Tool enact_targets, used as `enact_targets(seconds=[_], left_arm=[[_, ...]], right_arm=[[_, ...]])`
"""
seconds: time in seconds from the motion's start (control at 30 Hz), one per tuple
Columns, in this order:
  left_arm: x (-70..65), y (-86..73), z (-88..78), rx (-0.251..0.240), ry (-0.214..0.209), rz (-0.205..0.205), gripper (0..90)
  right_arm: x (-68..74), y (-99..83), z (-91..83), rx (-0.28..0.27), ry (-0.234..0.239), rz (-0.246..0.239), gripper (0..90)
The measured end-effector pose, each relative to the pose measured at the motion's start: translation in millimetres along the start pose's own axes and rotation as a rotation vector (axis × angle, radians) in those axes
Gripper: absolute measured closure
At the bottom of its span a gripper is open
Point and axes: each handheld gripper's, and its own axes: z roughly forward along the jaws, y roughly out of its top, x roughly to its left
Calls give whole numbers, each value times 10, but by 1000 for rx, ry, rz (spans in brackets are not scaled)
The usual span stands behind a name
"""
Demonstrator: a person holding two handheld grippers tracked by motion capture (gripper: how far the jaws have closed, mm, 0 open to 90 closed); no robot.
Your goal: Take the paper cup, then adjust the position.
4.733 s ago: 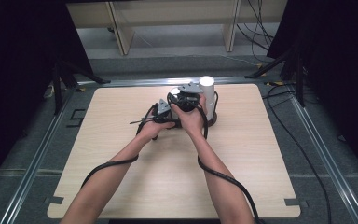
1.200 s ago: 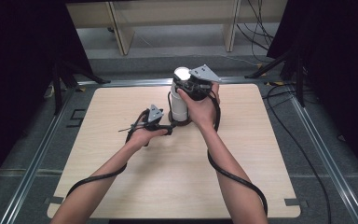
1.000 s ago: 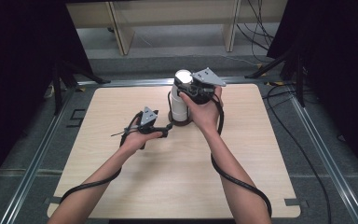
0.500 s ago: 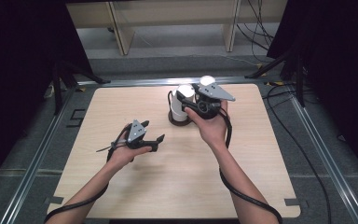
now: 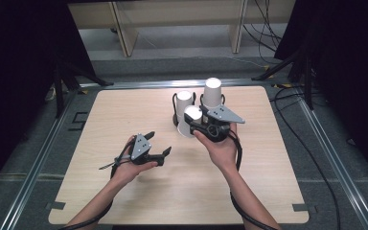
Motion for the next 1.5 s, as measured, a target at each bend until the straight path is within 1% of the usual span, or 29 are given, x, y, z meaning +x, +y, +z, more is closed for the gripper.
enact_targets(seconds=[0.1,0.13,0.17,0.2,0.23,0.27,0.33,0.37,0.4,0.47,0.5,0.57,0.6,0.67,0.77,0.9,0.93,0.97,1.0,1.03,1.1,1.17,1.2,1.23,1.27,1.33,1.37,1.43,1.5], left_arm=[[-31,-34,-31,4,-3,3,133],[-25,-39,-26,-3,-3,14,112],[-35,-57,-35,9,5,-2,112],[-40,-77,-29,3,3,-9,110],[-29,-78,-23,-6,-7,10,110],[-41,-83,-39,3,-5,17,110],[-68,-96,-40,3,-13,0,109],[-79,-92,-46,12,-15,3,109],[-77,-84,-38,3,-19,22,109],[-111,-82,-42,11,-25,9,108],[-114,-77,-30,-6,-27,26,107],[-140,-74,-39,7,-34,20,108],[-143,-68,-27,-7,-36,33,108],[-160,-67,-24,-5,-36,19,108],[-158,-68,-1,-14,-35,30,109],[-175,-67,-5,-6,-44,39,110],[-191,-73,-5,-21,-53,31,110],[-198,-68,-22,-14,-49,35,110],[-205,-68,-27,-20,-55,30,110],[-208,-60,-42,-34,-54,39,110],[-228,-65,-74,-35,-60,23,109],[-225,-57,-113,-34,-59,39,110],[-235,-61,-132,-34,-59,27,110],[-232,-56,-146,-36,-61,36,110],[-242,-65,-152,-47,-64,25,110],[-248,-74,-173,-48,-64,23,110],[-247,-80,-177,-46,-66,24,110],[-252,-84,-190,-28,-64,27,111],[-254,-87,-178,-36,-66,35,111]], right_arm=[[-9,-61,-38,0,1,6,372],[-22,-75,-48,-5,-9,-7,372],[-17,-88,-50,3,-1,14,372],[-22,-102,-56,9,-8,17,372],[-28,-119,-51,10,-7,23,372],[-30,-122,-56,15,-13,15,372],[-29,-130,-47,12,0,24,372],[-34,-131,-43,12,3,22,372],[-43,-129,-41,11,-1,9,372],[-37,-137,-24,21,18,34,372],[-35,-139,-23,26,13,36,371],[-44,-155,-7,27,24,45,371],[-47,-161,-4,26,26,51,371],[-64,-187,3,23,22,58,371],[-78,-224,15,29,35,102,371],[-113,-265,11,21,28,132,371],[-121,-275,16,20,25,141,370],[-135,-290,17,17,28,165,370],[-132,-296,19,23,33,199,370],[-140,-304,24,21,40,215,369],[-166,-326,41,22,48,280,369],[-193,-345,54,20,56,343,368],[-209,-357,59,23,53,358,368],[-212,-366,61,24,57,377,368],[-220,-373,66,21,65,386,368],[-243,-398,68,23,62,414,368],[-254,-408,68,26,65,440,368],[-288,-426,65,17,67,455,368],[-308,-432,51,21,65,501,368]])
